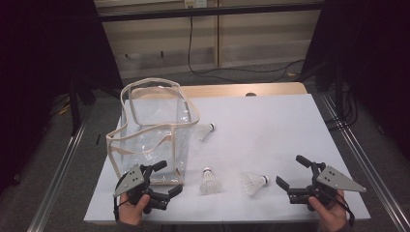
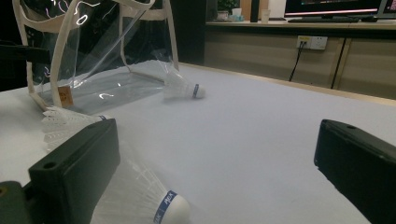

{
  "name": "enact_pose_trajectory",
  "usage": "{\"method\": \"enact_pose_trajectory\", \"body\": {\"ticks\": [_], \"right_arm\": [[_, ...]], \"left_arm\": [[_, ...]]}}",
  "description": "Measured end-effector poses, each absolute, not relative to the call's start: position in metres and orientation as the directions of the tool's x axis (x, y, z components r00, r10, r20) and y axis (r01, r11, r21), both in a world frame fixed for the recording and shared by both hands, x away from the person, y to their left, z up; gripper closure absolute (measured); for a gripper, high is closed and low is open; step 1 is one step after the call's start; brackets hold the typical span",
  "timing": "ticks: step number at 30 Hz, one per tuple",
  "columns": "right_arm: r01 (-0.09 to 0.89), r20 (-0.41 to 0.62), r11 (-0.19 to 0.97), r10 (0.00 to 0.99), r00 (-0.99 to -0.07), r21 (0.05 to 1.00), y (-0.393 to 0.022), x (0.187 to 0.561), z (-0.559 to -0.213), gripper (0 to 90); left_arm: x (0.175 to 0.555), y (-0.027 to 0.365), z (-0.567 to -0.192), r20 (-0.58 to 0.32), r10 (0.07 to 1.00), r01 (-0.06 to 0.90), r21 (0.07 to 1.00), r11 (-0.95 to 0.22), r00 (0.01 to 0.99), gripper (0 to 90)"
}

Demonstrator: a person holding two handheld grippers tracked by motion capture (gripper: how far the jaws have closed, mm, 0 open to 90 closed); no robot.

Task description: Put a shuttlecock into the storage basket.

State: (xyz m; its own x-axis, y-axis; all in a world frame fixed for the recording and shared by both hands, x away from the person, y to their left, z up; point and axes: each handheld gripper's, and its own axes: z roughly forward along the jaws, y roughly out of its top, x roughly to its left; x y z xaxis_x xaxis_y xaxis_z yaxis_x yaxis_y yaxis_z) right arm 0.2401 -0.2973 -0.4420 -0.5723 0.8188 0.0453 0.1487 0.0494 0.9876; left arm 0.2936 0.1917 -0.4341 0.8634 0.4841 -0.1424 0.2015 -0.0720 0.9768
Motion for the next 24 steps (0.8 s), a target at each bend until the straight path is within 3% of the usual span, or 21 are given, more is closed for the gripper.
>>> {"method": "enact_pose_trajectory", "body": {"ticks": [24], "right_arm": [[0.147,0.044,0.05,0.817,-0.575,0.988,-0.297,0.24,-0.442,0.0]], "left_arm": [[0.293,0.179,-0.433,-0.133,0.431,0.194,0.976,-0.101,0.893,1.7]]}}
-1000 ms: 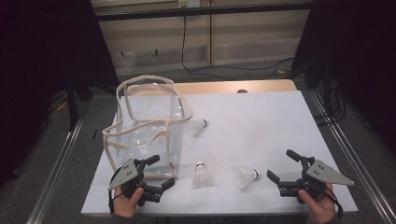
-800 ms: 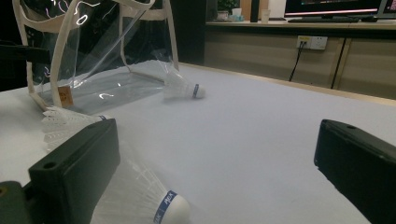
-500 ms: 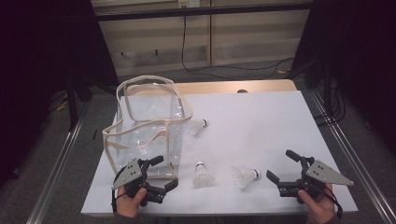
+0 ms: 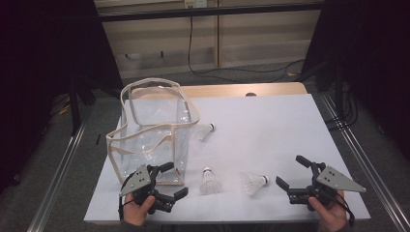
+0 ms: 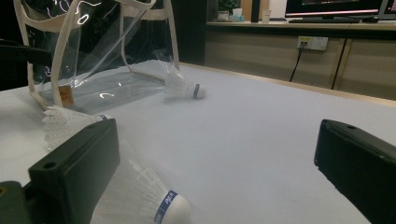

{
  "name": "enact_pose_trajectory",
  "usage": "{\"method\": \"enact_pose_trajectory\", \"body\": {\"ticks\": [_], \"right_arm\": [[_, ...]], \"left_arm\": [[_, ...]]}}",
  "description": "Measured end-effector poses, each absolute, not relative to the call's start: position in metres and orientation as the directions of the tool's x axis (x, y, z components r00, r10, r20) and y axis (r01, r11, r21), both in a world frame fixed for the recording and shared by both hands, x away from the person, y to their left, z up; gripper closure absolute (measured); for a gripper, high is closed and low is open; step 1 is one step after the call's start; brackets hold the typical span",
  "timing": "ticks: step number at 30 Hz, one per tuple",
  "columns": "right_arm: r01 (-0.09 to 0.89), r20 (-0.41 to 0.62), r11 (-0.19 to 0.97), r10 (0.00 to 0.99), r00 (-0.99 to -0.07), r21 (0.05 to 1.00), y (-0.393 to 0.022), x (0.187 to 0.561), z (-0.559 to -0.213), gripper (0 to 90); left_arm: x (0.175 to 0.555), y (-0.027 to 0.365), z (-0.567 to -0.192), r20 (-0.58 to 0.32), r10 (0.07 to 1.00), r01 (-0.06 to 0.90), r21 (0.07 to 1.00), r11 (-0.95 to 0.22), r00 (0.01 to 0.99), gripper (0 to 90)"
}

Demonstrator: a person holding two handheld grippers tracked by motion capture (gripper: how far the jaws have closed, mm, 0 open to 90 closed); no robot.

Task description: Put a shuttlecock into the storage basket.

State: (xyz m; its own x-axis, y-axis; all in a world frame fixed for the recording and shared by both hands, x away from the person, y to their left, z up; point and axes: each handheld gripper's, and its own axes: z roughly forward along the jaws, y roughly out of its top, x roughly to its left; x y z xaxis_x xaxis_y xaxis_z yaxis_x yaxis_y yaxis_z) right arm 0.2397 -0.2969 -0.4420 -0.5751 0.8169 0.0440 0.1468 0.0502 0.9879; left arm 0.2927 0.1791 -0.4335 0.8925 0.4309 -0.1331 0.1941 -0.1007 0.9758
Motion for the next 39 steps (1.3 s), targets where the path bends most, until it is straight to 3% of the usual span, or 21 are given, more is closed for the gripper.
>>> {"method": "enact_pose_trajectory", "body": {"ticks": [14,39], "right_arm": [[0.144,0.043,0.048,0.82,-0.57,0.988,-0.298,0.239,-0.442,0.0],[0.141,0.036,0.056,0.817,-0.576,0.988,-0.296,0.239,-0.442,0.0]], "left_arm": [[0.289,0.172,-0.433,-0.138,0.414,0.2,0.974,-0.109,0.9,2.1],[0.288,0.142,-0.437,-0.121,0.382,0.219,0.949,-0.225,0.916,2.3]]}}
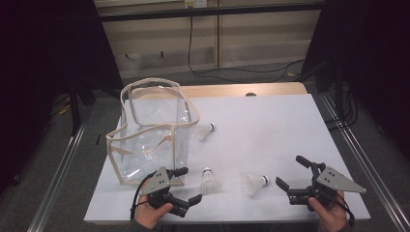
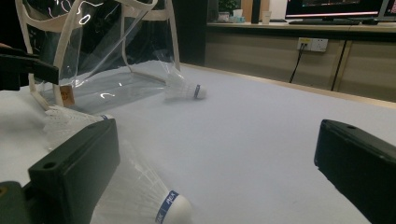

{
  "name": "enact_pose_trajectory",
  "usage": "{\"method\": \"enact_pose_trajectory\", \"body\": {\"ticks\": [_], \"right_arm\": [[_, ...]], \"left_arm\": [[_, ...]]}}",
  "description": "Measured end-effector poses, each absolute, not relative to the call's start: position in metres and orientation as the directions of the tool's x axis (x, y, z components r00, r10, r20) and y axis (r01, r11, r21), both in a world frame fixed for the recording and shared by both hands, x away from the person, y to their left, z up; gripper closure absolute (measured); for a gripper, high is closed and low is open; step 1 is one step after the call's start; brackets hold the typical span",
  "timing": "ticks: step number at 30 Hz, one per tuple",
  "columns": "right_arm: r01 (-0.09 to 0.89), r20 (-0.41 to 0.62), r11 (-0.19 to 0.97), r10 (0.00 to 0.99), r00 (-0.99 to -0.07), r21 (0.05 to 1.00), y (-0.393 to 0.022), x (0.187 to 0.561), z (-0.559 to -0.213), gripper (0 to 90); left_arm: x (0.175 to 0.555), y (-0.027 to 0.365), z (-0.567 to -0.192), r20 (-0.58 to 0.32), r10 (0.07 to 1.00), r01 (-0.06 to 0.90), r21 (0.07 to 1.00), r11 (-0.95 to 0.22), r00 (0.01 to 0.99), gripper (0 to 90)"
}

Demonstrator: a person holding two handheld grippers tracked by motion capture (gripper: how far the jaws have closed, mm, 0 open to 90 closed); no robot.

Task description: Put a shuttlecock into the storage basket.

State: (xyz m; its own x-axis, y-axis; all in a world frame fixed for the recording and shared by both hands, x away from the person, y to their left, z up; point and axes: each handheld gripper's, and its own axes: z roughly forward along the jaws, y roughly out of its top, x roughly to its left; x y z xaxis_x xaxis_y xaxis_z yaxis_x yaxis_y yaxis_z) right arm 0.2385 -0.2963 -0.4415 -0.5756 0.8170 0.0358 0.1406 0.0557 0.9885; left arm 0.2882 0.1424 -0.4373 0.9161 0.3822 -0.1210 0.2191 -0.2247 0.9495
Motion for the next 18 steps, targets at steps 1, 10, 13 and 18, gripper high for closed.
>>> {"method": "enact_pose_trajectory", "body": {"ticks": [1,10,13,18], "right_arm": [[0.14,0.036,0.055,0.816,-0.577,0.989,-0.296,0.239,-0.442,0.0],[0.138,0.037,0.053,0.818,-0.575,0.989,-0.296,0.238,-0.441,0.0],[0.136,0.033,0.056,0.818,-0.575,0.989,-0.296,0.238,-0.441,0.0],[0.137,0.034,0.056,0.818,-0.575,0.989,-0.296,0.238,-0.441,0.0]], "left_arm": [[0.288,0.142,-0.437,-0.121,0.382,0.219,0.949,-0.225,0.916,2.3],[0.29,0.135,-0.437,-0.121,0.411,0.239,0.939,-0.247,0.903,3.8],[0.291,0.131,-0.438,-0.119,0.421,0.247,0.933,-0.262,0.899,4.6],[0.291,0.125,-0.438,-0.106,0.421,0.244,0.926,-0.287,0.901,5.9]]}}
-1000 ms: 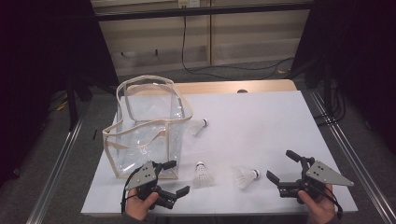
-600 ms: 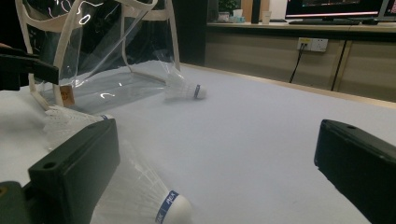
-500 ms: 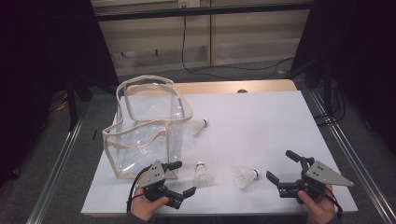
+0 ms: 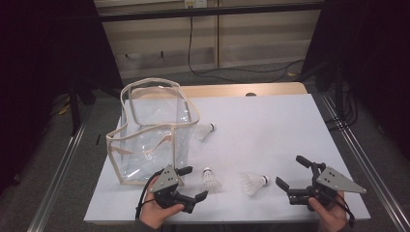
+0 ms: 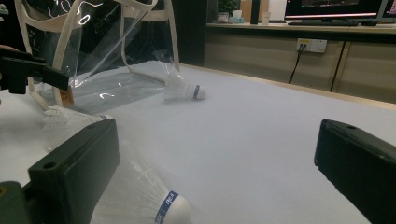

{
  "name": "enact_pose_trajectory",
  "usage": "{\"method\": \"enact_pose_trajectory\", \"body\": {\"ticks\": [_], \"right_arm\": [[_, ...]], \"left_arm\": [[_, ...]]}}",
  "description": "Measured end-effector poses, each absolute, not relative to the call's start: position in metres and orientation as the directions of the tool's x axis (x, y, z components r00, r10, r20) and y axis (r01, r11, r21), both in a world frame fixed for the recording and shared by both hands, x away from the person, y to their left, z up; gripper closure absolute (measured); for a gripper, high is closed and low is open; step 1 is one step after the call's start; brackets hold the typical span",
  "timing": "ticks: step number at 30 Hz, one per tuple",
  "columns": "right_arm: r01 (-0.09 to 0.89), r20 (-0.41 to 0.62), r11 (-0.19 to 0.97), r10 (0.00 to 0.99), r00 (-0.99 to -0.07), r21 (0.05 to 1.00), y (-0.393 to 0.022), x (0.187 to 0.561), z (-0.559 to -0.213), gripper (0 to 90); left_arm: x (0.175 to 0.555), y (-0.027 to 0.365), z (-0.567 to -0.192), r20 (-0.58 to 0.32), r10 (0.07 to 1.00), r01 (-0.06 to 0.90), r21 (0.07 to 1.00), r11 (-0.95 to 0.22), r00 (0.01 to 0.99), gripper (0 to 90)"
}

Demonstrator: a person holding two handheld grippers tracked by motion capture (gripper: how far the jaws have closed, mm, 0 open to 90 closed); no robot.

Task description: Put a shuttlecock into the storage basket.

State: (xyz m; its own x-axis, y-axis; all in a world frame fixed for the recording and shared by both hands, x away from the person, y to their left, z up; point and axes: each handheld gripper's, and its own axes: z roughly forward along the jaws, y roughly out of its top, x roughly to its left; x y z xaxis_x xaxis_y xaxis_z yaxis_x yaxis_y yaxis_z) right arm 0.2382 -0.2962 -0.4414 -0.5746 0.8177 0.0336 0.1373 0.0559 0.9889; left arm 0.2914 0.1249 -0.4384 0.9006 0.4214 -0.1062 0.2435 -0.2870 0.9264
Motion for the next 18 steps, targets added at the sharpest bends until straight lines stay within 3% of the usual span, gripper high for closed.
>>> {"method": "enact_pose_trajectory", "body": {"ticks": [18], "right_arm": [[0.136,0.031,0.057,0.821,-0.571,0.989,-0.296,0.238,-0.441,0.0]], "left_arm": [[0.295,0.101,-0.448,-0.101,0.46,0.3,0.873,-0.383,0.882,19.8]]}}
